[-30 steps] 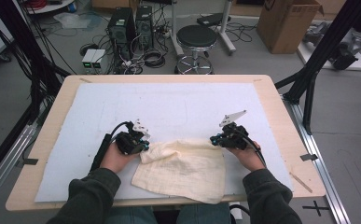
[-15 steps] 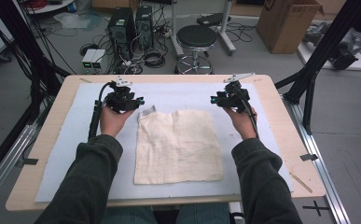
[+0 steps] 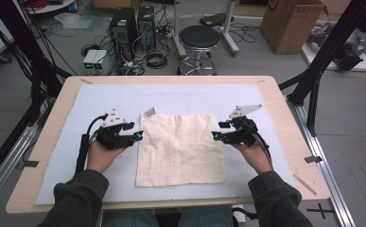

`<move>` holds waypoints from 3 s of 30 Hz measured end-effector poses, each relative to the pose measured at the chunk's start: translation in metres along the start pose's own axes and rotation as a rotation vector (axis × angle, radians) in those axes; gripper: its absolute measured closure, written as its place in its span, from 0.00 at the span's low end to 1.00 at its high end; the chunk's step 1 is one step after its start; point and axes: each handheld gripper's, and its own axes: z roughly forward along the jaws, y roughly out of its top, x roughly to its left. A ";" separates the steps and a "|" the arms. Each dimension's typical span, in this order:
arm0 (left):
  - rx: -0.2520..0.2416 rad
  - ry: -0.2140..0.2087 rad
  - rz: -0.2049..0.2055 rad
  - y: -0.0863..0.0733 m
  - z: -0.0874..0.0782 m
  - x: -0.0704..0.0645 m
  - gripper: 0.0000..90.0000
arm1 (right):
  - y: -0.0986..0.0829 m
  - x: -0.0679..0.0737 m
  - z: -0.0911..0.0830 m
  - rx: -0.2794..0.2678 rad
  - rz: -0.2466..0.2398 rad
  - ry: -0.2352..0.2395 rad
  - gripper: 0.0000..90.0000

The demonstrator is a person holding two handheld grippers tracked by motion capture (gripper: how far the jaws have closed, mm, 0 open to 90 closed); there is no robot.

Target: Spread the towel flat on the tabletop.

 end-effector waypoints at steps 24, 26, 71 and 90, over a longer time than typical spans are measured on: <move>0.176 -0.254 0.157 -0.061 -0.005 -0.059 0.73 | -0.074 0.062 0.001 0.137 -0.151 0.194 0.69; 0.168 -0.252 0.172 -0.062 -0.005 -0.059 0.80 | -0.074 0.062 0.002 0.135 -0.157 0.190 0.73; 0.086 -0.167 0.060 -0.063 -0.038 -0.043 0.50 | -0.069 0.068 -0.014 -0.037 -0.052 0.202 0.58; 0.056 -0.116 0.032 -0.064 -0.038 -0.033 0.41 | -0.067 0.059 -0.011 -0.056 0.006 0.110 0.26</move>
